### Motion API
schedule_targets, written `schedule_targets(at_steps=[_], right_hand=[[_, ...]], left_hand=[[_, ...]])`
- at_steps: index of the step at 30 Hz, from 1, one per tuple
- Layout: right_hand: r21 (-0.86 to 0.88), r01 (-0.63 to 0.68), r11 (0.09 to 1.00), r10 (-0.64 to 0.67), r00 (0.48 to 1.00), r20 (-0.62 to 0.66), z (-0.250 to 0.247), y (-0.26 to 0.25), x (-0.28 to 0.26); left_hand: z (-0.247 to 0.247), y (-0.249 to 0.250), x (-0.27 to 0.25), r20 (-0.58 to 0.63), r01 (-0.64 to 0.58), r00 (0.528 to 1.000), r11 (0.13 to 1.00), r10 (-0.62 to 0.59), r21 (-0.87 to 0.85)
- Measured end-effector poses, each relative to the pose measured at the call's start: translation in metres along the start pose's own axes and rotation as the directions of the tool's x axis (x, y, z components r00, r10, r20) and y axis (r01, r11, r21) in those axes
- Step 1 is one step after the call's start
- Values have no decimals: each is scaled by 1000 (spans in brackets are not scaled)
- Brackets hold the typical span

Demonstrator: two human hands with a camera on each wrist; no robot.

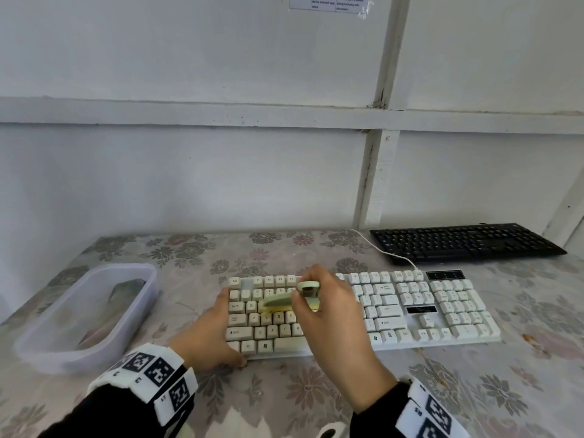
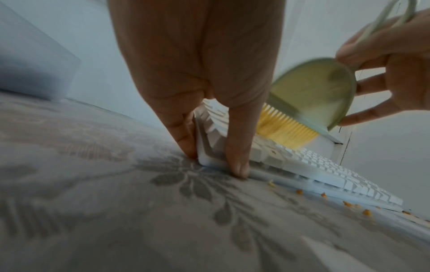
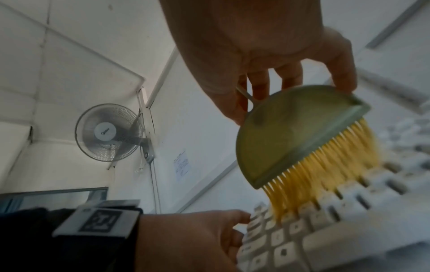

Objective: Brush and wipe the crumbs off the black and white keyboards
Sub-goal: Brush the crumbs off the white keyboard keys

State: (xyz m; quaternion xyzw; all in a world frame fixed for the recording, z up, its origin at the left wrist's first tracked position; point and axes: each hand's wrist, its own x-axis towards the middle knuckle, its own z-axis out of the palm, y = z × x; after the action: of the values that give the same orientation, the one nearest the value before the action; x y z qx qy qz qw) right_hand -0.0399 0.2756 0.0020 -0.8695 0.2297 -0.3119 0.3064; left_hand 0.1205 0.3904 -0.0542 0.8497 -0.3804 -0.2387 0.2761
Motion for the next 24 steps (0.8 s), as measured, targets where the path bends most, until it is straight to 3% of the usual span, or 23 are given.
schedule_targets(at_steps=[6, 12, 17, 20, 22, 24], right_hand=[[123, 36, 992, -40, 999, 32, 1, -8, -4], [-55, 2, 999, -7, 994, -106, -17, 13, -5], [203, -57, 978, 60, 998, -9, -29, 25, -8], [142, -92, 986, 105, 991, -86, -35, 41, -7], [29, -61, 998, 65, 982, -180, -37, 43, -6], [45, -45, 998, 51, 985, -167, -39, 39, -6]], left_hand=[[1, -3, 1, -1, 6, 1000, 1000, -6, -5], [1, 0, -1, -4, -10, 1000, 1000, 10, -7], [0, 0, -1, 7, -10, 1000, 1000, 10, -2], [0, 0, -1, 4, -7, 1000, 1000, 7, 2], [0, 0, -1, 4, -9, 1000, 1000, 9, 1], [0, 0, -1, 8, -15, 1000, 1000, 15, 2]])
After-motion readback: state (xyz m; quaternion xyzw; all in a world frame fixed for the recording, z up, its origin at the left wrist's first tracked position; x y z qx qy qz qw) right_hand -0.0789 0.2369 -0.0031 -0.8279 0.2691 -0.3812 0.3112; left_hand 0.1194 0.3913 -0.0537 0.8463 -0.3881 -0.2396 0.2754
